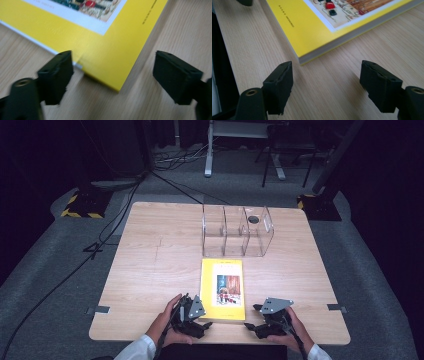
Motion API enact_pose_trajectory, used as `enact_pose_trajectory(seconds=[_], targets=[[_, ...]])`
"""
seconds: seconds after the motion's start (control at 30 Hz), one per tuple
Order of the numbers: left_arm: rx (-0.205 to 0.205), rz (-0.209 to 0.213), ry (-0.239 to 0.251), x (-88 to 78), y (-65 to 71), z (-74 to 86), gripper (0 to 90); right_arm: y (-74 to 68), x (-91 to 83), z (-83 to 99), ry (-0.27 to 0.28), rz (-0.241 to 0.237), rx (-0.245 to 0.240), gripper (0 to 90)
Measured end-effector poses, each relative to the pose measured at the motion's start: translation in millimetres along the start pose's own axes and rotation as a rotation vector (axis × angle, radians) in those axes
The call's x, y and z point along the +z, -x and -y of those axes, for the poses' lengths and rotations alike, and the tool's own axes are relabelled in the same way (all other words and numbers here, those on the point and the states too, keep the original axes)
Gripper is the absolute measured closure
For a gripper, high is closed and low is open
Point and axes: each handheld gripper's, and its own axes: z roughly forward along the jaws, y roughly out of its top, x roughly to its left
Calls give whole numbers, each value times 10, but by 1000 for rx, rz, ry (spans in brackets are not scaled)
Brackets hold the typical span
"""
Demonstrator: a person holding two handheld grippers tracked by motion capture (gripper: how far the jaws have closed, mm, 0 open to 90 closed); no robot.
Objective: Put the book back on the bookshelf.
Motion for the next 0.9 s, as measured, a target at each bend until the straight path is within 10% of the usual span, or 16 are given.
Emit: enact_pose_trajectory(seconds=[0.37, 0.67, 0.9], targets=[[86, 57, 11, 208, 164, -255, 214, 142, -122, 82, -16, -5, 32, 323], [115, 11, -13, 308, 225, -359, 243, 86, -87, 37, -25, -32, 4, 324], [98, 38, -2, 224, 92, -305, 393, 72, -46, -72, -65, -55, -52, 507]])
